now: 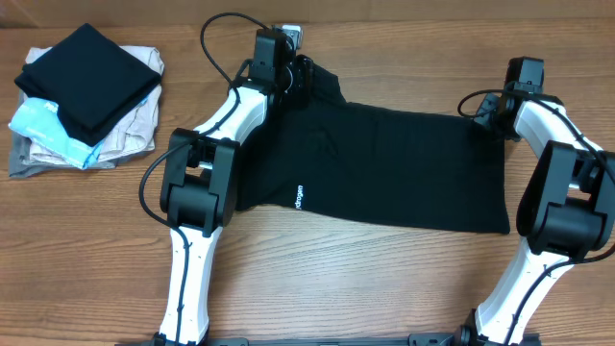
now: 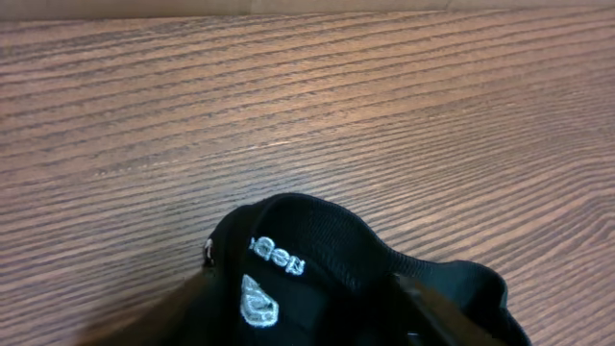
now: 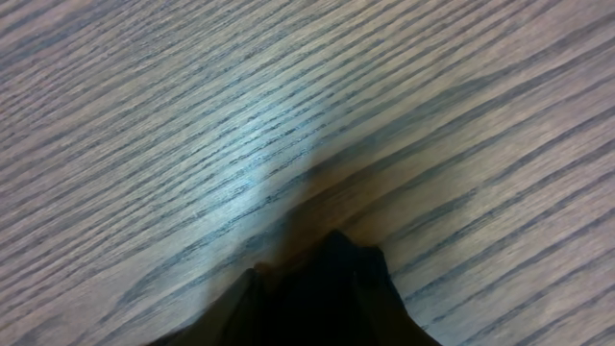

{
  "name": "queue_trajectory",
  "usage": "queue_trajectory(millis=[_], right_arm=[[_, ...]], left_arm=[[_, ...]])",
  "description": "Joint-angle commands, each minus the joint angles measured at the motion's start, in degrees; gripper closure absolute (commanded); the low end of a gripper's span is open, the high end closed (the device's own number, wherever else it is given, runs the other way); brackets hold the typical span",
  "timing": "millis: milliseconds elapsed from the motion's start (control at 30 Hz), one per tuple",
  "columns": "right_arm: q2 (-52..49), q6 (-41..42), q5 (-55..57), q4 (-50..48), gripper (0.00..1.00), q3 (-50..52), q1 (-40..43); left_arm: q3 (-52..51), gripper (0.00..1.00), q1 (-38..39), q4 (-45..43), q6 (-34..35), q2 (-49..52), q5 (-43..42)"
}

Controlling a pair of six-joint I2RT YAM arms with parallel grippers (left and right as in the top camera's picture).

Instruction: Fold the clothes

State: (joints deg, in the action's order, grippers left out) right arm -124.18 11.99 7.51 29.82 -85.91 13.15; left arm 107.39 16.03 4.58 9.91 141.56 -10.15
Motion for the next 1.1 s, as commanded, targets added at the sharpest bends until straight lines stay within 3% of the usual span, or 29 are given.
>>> queue_trajectory(millis=[0,100,233,367,567,600,633,667,767,900,1067], right_arm=[[-0.37,0.22,-0.26,0.24,0.72,0.94,0.15],[-0.37,0.22,-0.26,0.42,0.77,0.94,0.15],[-0.37,0.22,-0.26,0.37,0.77,0.94,0.15],[-0.37,0.22,-0.26,0.02,0.96,0.94,0.15],[-0.37,0.22,-0.26,0.02,0.96,0.94,0.15],[-0.37,0.22,-0.26,0.02,0.96,0.94,0.15],[-0.37,0.22,-0.28,0.0,0.96,0.94,0.15],[-0.37,0.22,-0.26,-0.04,0.96,0.94,0.15],[-0.37,0.22,-0.26,-0.02,0.93,0.94,0.15],[-0.37,0.22,-0.26,-0.02,0.89,0.94,0.15],[-0.37,0.22,-0.26,-0.02,0.87,0.94,0.15]], left_arm=[[0.57,0.53,-0.11,-0.13,-1.6,1.05,1.2],[0.57,0.71,-0.76,-0.02,-1.55,1.05,1.29],[1.33,0.79,-1.62,0.9,-1.09,1.05,0.42],[4.42,0.84,-2.27,4.37,-1.36,1.05,-0.28],[11.96,0.85,-2.86,11.89,-2.69,1.05,-0.22],[12.59,0.82,-2.89,12.17,-2.67,1.05,-0.24],[12.87,0.72,-2.89,12.09,-2.67,1.05,-0.22],[12.92,0.52,-2.89,11.85,-2.64,1.05,-0.24],[12.83,0.41,-2.86,11.89,-2.64,1.27,-0.28],[12.76,0.39,-2.38,11.43,-3.32,2.16,-0.35],[12.76,0.43,-1.27,9.07,-4.2,4.39,-0.37]])
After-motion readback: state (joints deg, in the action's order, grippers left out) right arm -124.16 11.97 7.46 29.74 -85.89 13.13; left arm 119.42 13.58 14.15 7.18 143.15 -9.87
